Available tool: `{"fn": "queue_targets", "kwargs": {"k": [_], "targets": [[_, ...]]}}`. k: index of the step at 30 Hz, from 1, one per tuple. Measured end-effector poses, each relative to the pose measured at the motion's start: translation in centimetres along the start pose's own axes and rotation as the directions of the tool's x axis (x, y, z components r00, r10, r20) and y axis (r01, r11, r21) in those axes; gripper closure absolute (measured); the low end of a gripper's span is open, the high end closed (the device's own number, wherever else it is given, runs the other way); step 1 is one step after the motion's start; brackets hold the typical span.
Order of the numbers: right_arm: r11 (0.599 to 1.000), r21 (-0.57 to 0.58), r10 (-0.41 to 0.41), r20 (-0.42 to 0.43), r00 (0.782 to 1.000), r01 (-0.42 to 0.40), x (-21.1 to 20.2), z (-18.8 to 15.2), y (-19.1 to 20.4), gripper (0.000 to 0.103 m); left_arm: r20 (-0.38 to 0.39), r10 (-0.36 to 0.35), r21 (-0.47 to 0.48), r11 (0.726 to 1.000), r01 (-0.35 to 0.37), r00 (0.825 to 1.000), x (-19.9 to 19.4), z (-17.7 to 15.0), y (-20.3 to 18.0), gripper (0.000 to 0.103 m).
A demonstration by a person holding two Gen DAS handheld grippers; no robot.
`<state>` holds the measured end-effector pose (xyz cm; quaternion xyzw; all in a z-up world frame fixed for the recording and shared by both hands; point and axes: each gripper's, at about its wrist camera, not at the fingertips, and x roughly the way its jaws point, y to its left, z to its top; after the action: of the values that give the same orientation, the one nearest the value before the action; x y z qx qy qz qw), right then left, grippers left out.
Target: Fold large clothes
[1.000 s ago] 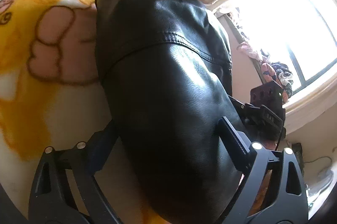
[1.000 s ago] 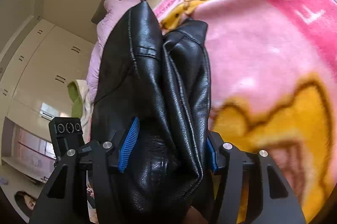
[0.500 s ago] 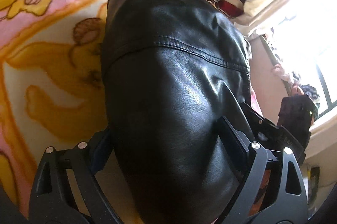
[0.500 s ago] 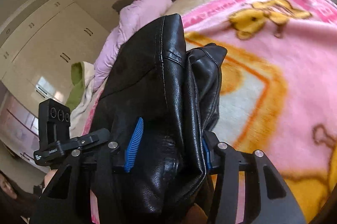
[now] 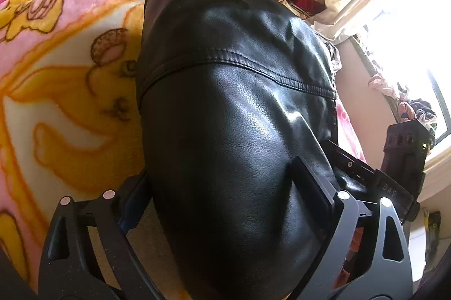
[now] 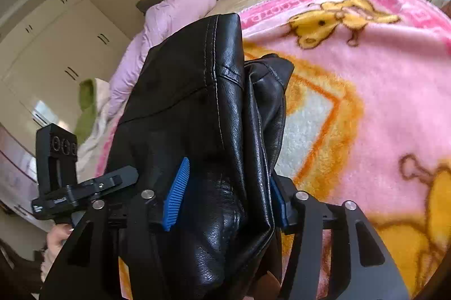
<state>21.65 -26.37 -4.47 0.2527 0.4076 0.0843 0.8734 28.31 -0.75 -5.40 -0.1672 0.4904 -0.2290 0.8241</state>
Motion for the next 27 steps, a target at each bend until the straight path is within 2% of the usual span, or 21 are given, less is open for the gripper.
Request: {"fn": "queue_targets", "kwargs": {"k": [3,4,6,9,13,18,19,20,21,22,24,27], "targets": [[0.999,-0.034,-0.032,-0.006,0.999,0.032,-0.6,0.9,0.8,0.046,0.003,-0.001,-0.008,1.0,0.001,1.0,0.0,-0.1,0.1,0.016],[0.998,-0.043,-0.044,0.0,0.999,0.044,-0.8,1.3,1.0,0.041,0.003,-0.002,-0.013,1.0,0.002,1.0,0.3,0.3,0.1,0.016],[0.993,-0.083,-0.078,0.072,0.994,0.084,-2.2,2.4,1.5,0.029,0.002,-0.004,-0.015,1.0,0.004,1.0,0.4,0.2,0.3,0.015],[0.99,-0.099,-0.085,0.123,0.989,0.097,-3.2,4.5,1.9,0.024,0.006,0.014,0.0,1.0,-0.014,1.0,0.1,-0.5,0.3,0.015],[0.992,-0.058,-0.114,0.025,0.993,0.115,0.3,8.0,2.1,0.023,0.011,0.026,0.007,1.0,-0.026,1.0,0.1,-0.5,0.1,0.015],[0.985,-0.033,-0.17,-0.066,0.983,0.168,4.8,9.4,1.1,0.023,0.018,0.039,0.02,0.999,-0.039,0.999,0.0,-0.6,0.0,0.015],[0.985,-0.029,-0.171,-0.068,0.983,0.169,5.3,9.4,0.9,0.031,0.02,0.049,0.024,0.999,-0.049,0.999,0.0,-0.6,-0.1,0.015],[0.99,-0.026,-0.137,-0.052,0.989,0.136,5.3,9.3,1.1,0.048,0.021,0.057,0.029,0.998,-0.058,0.998,0.0,-0.5,-0.2,0.015],[0.99,-0.034,-0.136,-0.028,0.99,0.135,4.9,9.2,1.4,0.075,0.02,0.065,0.034,0.997,-0.065,0.998,0.1,-0.5,-0.2,0.015],[0.994,-0.063,-0.087,0.022,0.996,0.089,3.8,9.1,2.2,0.092,0.021,0.069,0.035,0.997,-0.07,0.997,0.1,-0.5,-0.2,0.015],[0.99,-0.124,-0.054,0.11,0.992,0.068,1.8,9.1,3.6,0.093,0.028,0.057,0.021,0.998,-0.057,0.998,0.0,-0.4,-0.1,0.013],[0.976,-0.178,-0.096,0.152,0.984,0.123,1.1,9.2,4.4,0.093,0.037,0.044,0.031,0.999,-0.045,0.998,-0.1,-0.3,-0.5,0.009]]}}
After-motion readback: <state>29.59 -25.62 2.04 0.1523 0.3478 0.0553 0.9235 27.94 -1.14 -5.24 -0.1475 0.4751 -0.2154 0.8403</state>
